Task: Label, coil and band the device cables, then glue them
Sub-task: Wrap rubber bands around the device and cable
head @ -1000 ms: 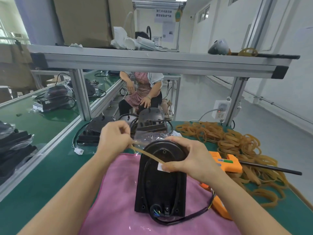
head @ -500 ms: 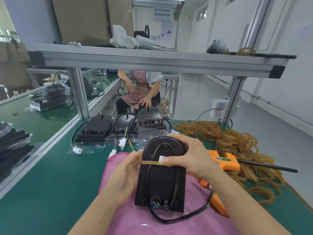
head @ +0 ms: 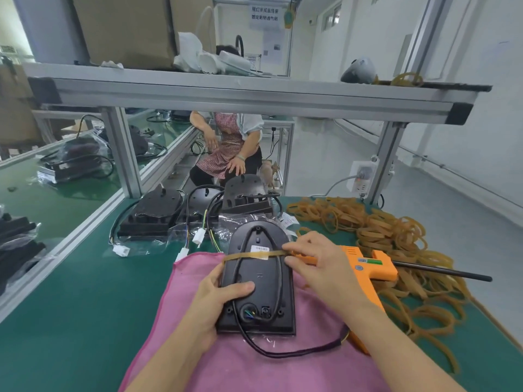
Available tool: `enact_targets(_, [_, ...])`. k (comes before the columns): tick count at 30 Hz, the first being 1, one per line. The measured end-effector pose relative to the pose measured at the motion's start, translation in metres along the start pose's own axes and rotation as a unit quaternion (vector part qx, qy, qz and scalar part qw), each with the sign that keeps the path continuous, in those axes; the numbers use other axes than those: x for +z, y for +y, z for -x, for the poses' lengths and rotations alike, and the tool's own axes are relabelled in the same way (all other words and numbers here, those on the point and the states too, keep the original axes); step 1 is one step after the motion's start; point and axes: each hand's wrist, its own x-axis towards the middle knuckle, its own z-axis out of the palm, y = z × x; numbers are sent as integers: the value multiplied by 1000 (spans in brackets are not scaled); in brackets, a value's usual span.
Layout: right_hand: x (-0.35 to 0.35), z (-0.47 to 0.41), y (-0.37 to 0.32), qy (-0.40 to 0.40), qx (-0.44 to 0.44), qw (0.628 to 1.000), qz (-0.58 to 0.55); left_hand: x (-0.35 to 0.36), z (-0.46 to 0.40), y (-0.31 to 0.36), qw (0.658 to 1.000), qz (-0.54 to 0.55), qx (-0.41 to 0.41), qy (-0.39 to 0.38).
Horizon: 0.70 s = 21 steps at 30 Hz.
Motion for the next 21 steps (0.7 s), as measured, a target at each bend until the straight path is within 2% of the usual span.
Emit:
enact_targets(2, [0,-5,0,-4,-65,992,111,2,-1,-2,1000,-9,2,-1])
enact_targets(4, [-4,-12,-4,-39,-87,979,178,3,-2,-3,1000,-15,5,1])
enact_targets(9, [-9,-16,-3,-126,-94,975,159,2,-6,-6,1000,-12,7,13])
enact_targets(14, [-11,-12,8,-160,-3,986,39,0,-8,-5,1000,-12,-9,5])
enact_targets(16, [-23,-20,24,-130,42,990,27,-2,-8,-4,1000,-10,-17,8])
enact_targets(19, [-52,-34,60,-68,134,970,191,2,-6,-2,999,-32,-31,9])
enact_targets(21, [-63,-45,80,-65,182,949,249,6,-4,-1,998,-38,-41,12])
